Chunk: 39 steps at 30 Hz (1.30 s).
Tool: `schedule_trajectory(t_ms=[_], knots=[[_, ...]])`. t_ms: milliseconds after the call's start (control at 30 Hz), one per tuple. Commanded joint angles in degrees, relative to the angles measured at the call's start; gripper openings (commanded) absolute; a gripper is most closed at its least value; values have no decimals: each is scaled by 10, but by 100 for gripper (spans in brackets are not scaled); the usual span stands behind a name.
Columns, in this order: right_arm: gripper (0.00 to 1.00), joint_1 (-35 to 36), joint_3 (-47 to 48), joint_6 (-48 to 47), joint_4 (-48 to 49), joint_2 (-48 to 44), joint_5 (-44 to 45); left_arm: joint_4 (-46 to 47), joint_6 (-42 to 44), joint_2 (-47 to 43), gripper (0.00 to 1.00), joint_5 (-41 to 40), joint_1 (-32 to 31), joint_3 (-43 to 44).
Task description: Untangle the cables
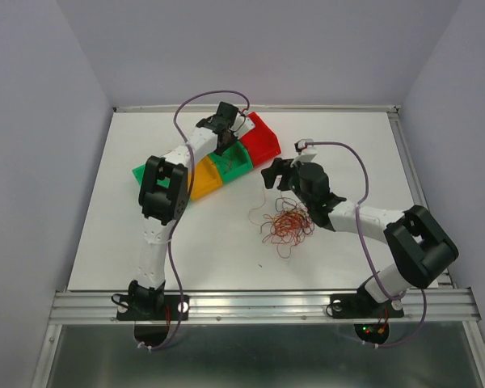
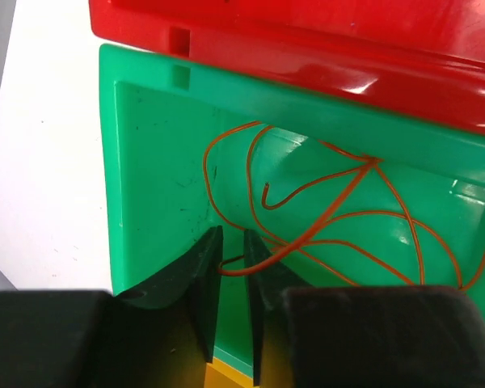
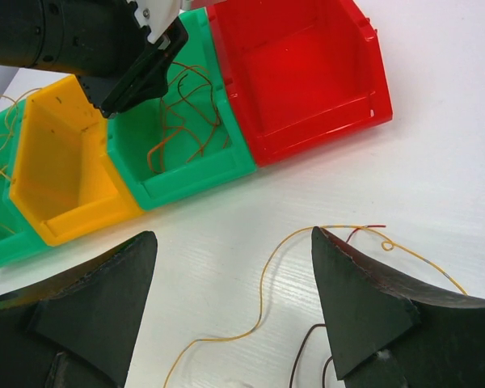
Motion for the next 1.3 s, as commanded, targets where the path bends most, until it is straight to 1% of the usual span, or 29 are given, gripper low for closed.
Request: schedule_trajectory(t_ms=[0,167,267,367,400,467,500,567,600,633,667,700,733,767,800,833,867,900,933,1000,1033,1067,1167,1267], knots=[[82,3,-16,3,24,-16,15,-6,15,-42,35,-9,0,26],[82,3,-25,2,22,-31,22,-20,22,-63,43,-26,0,31],[82,3,-32,1,18,-39,25,-25,28,-95,49,-29,0,23],[82,3,-33,0,14,-43,25,-23,32,-119,52,-28,0,18],[82,3,-33,0,8,-44,24,-23,33,-133,60,-25,0,17],[82,2,-34,2,3,-46,20,-22,28,-149,62,-13,0,15],[82,2,-34,2,-8,-52,15,-19,25,-164,72,-3,0,13],[81,2,-30,3,-30,-56,3,-9,19,-184,75,9,-1,-4],[81,2,-23,6,-65,-60,-4,-1,18,-211,78,17,-4,-17],[80,2,-23,10,-82,-66,-19,22,23,-226,79,47,-5,-35],[78,3,-25,13,-95,-85,-27,32,29,-244,79,70,-7,-78],[78,2,-34,17,-123,-96,-41,46,45,-273,79,128,-12,-99],[78,3,-37,18,-140,-111,-47,50,54,-287,79,155,-16,-120],[77,3,-41,18,-159,-139,-54,52,65,-298,79,180,-22,-164],[77,2,-44,19,-192,-157,-61,56,73,-317,79,201,-29,-185],[77,3,-56,27,-205,-173,-70,67,83,-327,79,237,-42,-233],[77,3,-64,34,-215,-190,-72,75,91,-339,78,256,-49,-257],[77,5,-76,50,-220,-233,-76,100,96,-366,78,306,-52,-285],[77,6,-101,55,-222,-255,-86,116,111,-382,79,333,-56,-344],[77,8,-123,67,-228,-299,-92,150,133,-431,80,385,-58,-406],[78,9,-130,76,-244,-338,-85,184,140,-444,81,411,-62,-433],[78,9,-143,82,-261,-354,-80,198,150,-462,82,419,-73,-474],[78,9,-159,95,-280,-403,-63,206,165,-476,82,465,-87,-510],[78,9,-175,101,-288,-433,-62,203,179,-476,81,485,-106,-534]])
